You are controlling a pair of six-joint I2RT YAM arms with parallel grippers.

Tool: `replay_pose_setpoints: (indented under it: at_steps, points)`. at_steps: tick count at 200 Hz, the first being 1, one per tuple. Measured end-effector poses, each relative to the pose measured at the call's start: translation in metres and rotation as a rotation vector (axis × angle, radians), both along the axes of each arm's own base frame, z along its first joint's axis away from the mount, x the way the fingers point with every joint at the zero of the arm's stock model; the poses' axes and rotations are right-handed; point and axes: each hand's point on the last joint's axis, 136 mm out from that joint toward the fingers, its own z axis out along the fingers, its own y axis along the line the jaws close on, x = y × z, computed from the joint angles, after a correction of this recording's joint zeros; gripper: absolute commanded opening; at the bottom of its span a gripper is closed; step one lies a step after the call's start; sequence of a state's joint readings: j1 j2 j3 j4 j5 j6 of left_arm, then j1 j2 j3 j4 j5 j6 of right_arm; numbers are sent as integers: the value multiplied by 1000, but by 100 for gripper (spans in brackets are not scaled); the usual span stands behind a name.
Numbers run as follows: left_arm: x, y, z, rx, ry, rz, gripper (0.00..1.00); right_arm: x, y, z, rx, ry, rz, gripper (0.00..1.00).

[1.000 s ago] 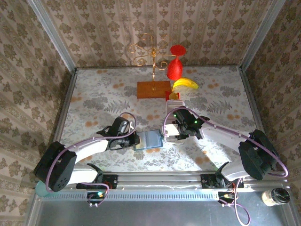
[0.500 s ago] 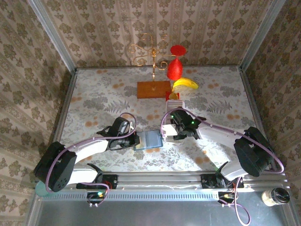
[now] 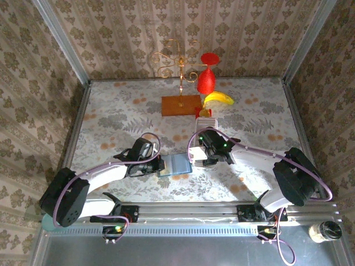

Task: Put the credit cards into the card holder
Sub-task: Pick up the credit card from the storage box.

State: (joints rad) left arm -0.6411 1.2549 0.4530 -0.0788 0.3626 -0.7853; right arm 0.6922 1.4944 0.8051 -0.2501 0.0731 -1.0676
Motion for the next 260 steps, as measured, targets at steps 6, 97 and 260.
replay_pose_setpoints:
  at_steps: [6,97,260]
  points:
    - [0,0,1,-1,-3,0,5,0,0,0,0,-1,0,64]
    - [1,1,1,0,-9,4,3,-4,3,9,12,-11,11,44]
    - [-5,1,-3,8,2,-2,0,-3,1,2,-18,-21,-3,60]
